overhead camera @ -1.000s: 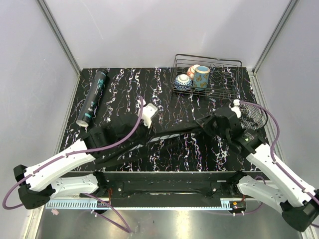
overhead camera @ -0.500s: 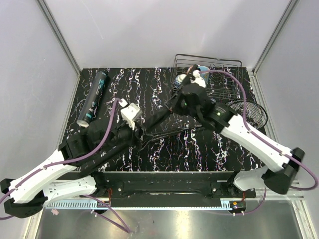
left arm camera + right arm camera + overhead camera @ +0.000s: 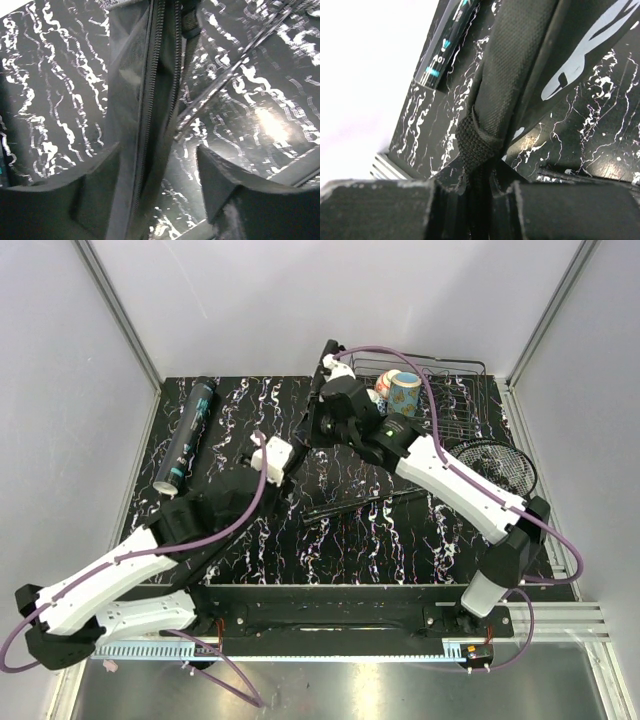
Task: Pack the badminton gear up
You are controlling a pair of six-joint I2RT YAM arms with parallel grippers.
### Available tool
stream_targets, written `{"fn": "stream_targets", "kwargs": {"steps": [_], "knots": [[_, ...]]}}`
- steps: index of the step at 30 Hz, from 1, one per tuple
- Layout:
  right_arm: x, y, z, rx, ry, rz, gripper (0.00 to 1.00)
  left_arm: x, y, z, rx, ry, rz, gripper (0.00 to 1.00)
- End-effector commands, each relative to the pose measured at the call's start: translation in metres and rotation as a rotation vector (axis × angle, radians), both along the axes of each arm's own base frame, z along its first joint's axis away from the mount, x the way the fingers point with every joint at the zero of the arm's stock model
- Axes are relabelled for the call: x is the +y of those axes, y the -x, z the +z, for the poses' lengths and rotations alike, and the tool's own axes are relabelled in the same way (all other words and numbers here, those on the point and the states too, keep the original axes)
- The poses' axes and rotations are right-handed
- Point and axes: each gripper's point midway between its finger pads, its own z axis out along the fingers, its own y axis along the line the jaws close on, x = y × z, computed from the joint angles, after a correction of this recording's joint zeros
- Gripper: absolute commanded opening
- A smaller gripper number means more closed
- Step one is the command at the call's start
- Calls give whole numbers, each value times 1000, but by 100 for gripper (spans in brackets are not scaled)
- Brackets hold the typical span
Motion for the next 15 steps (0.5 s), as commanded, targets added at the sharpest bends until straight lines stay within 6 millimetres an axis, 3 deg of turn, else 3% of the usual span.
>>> {"fn": "stream_targets", "kwargs": {"steps": [1, 2, 4, 6, 7, 9, 10, 11, 14, 15], "knots": [[14, 1, 32, -120, -24, 181, 0, 12, -25, 1, -27, 26, 93, 59], [16, 3, 32, -113, -38, 220, 0, 8, -25, -4, 5, 39, 64, 54], [8, -9, 28, -117, -50, 244, 0, 17, -36, -10, 50, 58, 102, 23], [10, -8, 26, -123, -64, 336, 0, 11, -35, -12, 85, 107, 56, 5], [6, -17, 21, -118, -57, 341, 9, 12, -41, -13, 79, 138, 60, 0], [6, -20, 10, -92, -46, 379, 36, -2, -37, -10, 109, 226, -8, 0], [4, -27, 4, -72, -38, 368, 57, 0, -46, -6, 102, 268, 25, 0], [3, -26, 1, -54, -37, 366, 65, -3, -50, -10, 128, 294, 42, 0], [1, -27, -9, 20, -69, 292, 86, 13, -78, -19, 175, 361, 275, 0], [-2, -25, -22, 78, -77, 253, 89, 17, -86, -21, 195, 403, 335, 0]]}}
